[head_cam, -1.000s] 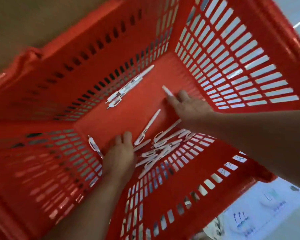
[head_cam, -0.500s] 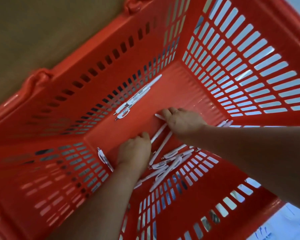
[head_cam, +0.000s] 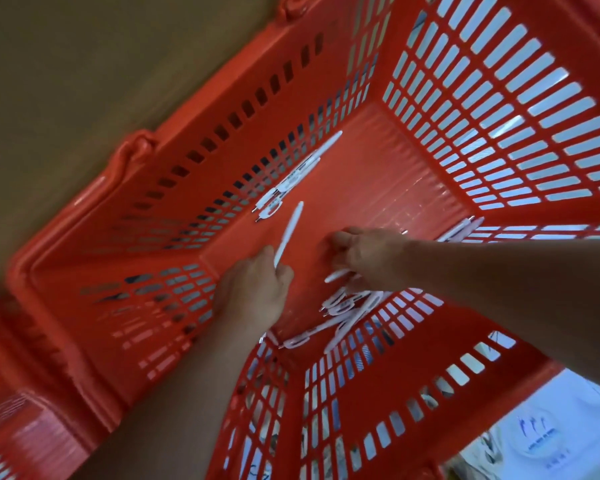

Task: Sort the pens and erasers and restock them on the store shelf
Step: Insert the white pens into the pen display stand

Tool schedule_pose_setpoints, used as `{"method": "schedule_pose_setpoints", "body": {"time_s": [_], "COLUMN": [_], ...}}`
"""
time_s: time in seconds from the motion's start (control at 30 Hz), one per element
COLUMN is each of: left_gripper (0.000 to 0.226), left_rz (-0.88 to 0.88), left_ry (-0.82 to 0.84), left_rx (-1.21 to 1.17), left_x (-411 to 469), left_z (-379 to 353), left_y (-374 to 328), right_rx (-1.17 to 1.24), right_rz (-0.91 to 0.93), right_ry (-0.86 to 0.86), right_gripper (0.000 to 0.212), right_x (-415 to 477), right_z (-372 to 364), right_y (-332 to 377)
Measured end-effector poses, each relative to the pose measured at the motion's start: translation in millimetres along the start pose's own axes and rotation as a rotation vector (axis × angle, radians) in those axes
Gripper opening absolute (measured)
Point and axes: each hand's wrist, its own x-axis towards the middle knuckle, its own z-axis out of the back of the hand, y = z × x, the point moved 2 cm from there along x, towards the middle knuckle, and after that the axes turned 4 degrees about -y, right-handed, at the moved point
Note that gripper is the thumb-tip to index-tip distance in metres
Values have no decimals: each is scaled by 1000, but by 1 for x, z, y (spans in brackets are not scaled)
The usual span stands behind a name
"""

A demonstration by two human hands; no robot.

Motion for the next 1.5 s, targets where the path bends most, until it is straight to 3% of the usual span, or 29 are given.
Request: {"method": "schedule_pose_setpoints", "body": {"time_s": [0.13,0.23,0.3,0.37,0.47,0.5,0.57,0.63,0.87,1.0,1.13,1.27,1.5], "left_gripper": [27,30,28,28,18,16,16,18,43,31,30,29,35], "left_rz": [76,169,195,174,224,230,188,135,-84,-277,-334,-230,-216], "left_ry": [38,87,119,148,204,230,273,308,335,281,84,-110,-402], "left_rx": [-299,-605,-750,-781,-935,-982,-1026,-1058,-947,-1011,-852,-990,-791], "left_x": [-6,-18,-32,-48,-73,-82,-102,-123,-205,-256,-304,-347,-406], "left_z": [-1,3,11,27,62,78,116,159,331,441,518,567,650], "left_y": [-1,-6,-10,-19,-44,-55,-80,-105,-184,-220,-231,-241,-218], "right_rx": [-270,-147,153,538,1345,1605,1957,2095,2103,2107,2208,2263,2076], "right_rz": [19,-80,-261,-473,-723,-774,-766,-676,-452,-451,-415,-335,-318], "right_ry": [135,193,142,-45,-321,-388,-480,-545,-728,-918,-1063,-1020,-1040], "right_gripper": [35,32,32,32,12,16,25,30,11,17,25,23,22], "right_x": [-3,-8,-18,-29,-61,-78,-114,-151,-289,-353,-398,-426,-447], "right_z": [5,7,22,42,82,101,137,175,332,413,485,545,615], "right_y": [4,12,16,18,31,40,63,87,151,176,207,253,298]}}
